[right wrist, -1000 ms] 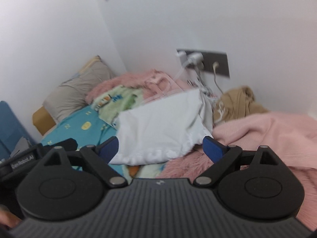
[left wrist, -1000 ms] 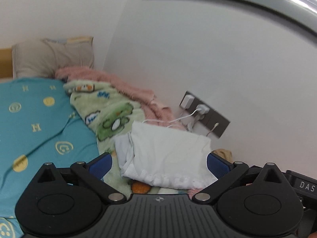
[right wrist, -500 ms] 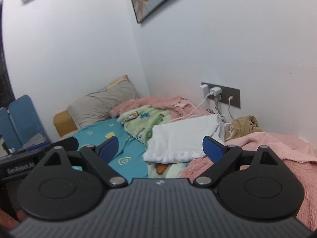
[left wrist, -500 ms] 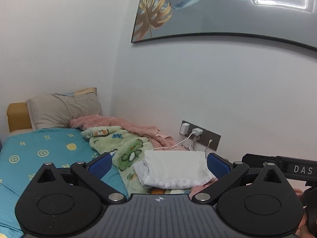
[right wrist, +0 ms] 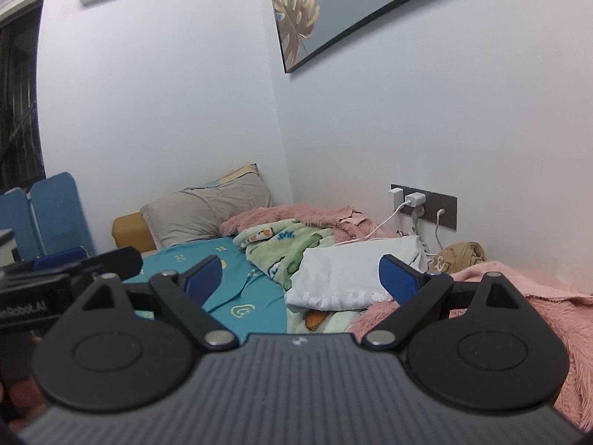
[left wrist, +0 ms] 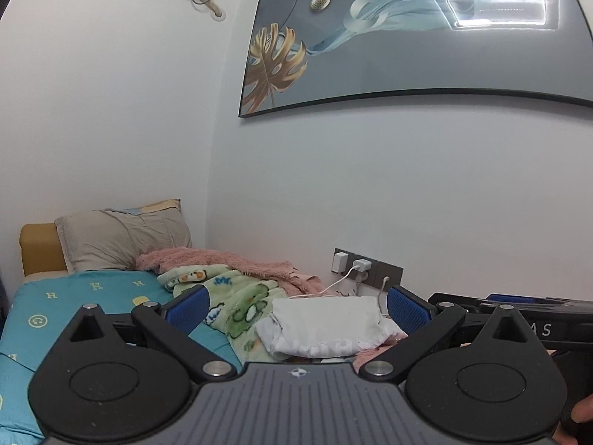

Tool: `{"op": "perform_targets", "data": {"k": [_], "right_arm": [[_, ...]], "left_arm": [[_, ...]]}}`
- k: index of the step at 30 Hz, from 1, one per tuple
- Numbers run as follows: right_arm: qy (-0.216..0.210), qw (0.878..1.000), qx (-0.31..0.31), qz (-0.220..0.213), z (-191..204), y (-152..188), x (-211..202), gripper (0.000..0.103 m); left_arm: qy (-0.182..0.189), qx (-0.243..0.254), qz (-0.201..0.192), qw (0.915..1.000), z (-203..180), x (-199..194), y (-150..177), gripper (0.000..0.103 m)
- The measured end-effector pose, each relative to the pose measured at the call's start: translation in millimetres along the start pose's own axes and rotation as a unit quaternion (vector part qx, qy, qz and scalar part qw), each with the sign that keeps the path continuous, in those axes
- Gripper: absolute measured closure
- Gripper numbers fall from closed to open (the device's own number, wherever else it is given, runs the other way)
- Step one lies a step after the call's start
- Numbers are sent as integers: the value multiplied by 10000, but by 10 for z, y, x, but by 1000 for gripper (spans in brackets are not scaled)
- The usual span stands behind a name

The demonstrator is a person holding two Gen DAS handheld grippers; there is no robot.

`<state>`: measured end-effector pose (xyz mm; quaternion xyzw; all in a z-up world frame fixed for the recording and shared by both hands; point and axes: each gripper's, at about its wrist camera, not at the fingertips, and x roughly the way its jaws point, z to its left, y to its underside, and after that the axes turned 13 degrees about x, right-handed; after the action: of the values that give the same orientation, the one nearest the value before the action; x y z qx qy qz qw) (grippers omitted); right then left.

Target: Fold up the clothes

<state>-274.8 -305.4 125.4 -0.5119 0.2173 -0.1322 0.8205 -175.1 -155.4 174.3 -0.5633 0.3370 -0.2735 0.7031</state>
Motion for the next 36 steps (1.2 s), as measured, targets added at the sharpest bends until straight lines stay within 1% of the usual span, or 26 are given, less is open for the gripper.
{"op": "perform_targets", "data": {"k": [4, 10, 13, 19, 25, 36], "right_arm": [[26, 10000, -38, -41, 59, 95, 24, 10], [64, 9995, -292, -86, 146, 219, 67, 10], [-19, 9996, -266, -74, 115, 226, 88, 10], [153, 9987, -461, -171, 84, 263, 133, 10], [268, 9975, -644, -102, 116, 329, 194, 10], [368, 9980, -514, -7, 74, 340, 227, 10]], "left_arm": [[-76, 64, 10, 10000, 33, -38, 68, 0], [-3, 53, 57, 10000, 59, 31, 187, 0], [33, 47, 81, 10000, 72, 66, 247, 0], [40, 23, 138, 9999, 107, 138, 337, 0], [-12, -14, 205, 9998, 149, 211, 402, 0], [-70, -6, 258, 9996, 167, 239, 448, 0]]}}
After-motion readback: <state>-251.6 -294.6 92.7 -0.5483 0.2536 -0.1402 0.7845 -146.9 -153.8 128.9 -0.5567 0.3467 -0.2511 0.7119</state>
